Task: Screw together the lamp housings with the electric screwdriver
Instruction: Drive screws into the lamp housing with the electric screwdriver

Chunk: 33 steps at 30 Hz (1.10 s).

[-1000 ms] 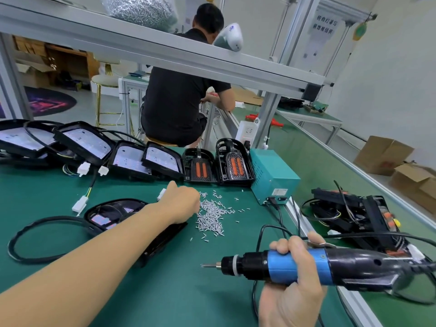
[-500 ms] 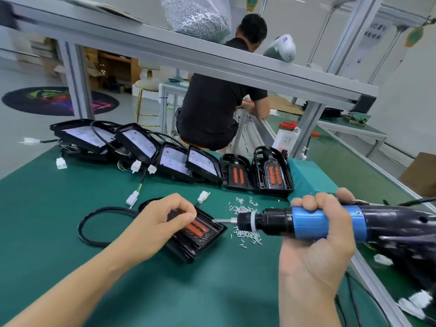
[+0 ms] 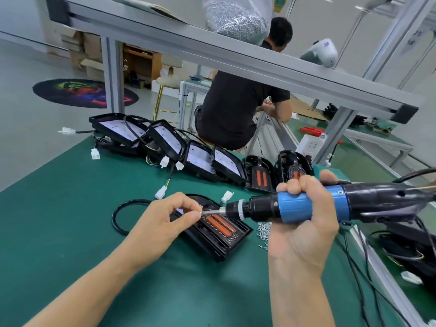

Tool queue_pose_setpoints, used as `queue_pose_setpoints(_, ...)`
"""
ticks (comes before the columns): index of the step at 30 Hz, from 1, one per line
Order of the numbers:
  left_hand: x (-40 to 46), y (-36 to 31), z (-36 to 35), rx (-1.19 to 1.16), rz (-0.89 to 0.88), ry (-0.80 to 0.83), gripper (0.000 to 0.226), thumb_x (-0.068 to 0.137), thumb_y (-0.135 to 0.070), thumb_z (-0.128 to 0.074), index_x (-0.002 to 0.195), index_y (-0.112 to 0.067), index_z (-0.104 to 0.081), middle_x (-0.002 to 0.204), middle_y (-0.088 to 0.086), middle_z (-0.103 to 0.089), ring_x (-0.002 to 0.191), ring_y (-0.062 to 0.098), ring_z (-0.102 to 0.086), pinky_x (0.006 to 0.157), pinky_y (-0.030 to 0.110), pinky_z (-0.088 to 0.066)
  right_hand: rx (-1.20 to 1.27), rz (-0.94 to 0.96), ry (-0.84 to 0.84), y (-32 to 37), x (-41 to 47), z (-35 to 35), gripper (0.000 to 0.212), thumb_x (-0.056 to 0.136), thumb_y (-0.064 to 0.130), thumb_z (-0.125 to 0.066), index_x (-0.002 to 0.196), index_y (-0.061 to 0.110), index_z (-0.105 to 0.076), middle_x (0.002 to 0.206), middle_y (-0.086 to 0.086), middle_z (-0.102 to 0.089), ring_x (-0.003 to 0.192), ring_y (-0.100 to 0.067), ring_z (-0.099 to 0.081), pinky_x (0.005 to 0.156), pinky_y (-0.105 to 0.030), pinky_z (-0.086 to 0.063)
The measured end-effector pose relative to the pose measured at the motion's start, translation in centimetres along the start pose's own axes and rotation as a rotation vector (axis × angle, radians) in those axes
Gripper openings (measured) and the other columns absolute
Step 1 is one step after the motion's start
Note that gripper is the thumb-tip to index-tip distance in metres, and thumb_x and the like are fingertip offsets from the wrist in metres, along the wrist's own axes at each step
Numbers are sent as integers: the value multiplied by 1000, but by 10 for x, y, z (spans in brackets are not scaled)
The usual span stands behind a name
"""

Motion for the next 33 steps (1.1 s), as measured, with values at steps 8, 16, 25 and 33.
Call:
queue_pose_setpoints(8, 8, 24, 16, 28, 73, -31, 19, 91, -16, -61, 77, -30, -63, 91, -9, -68, 89, 23, -59, 85, 27, -43, -92, -19, 65, -16, 4, -6, 28, 73, 2, -57, 94, 20, -52, 61, 6, -53, 56, -10, -54, 63, -23, -50)
queue_pose_setpoints(16, 1, 58, 24, 158, 169, 54, 23, 93, -16, -56, 88, -37, -61, 98, 2, -70, 94, 30, -62, 90, 49, -49, -295, -29, 159, -49, 0, -12, 31, 71, 0, -60, 92, 21, -55, 61, 2, -55, 63, -18, -52, 70, -31, -45)
queue_pose_setpoints(25, -4, 62, 27, 71, 185, 39, 12, 94, -9, -55, 88, -16, -63, 90, -8, -71, 75, 2, -61, 79, 18, -49, -324, -83, 248, -82, -8, -22, 31, 69, -2, -63, 90, 19, -57, 64, -4, -54, 60, -18, -51, 65, -22, -48)
queue_pose_setpoints(33, -7, 63, 26, 36, 201, 32, 11, 94, -9, -54, 88, -14, -63, 90, -7, -71, 79, 1, -62, 81, 19, -48, -393, -118, 281, -96, -11, -20, 30, 70, 0, -66, 75, 29, -63, 68, 4, -53, 65, -18, -48, 69, -29, -45)
Point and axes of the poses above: each hand's wrist, its own x-axis towards the middle knuckle, its own z-axis out of the back of the hand, y = z × x, the point moved 4 cm from there along x, towards the middle knuckle
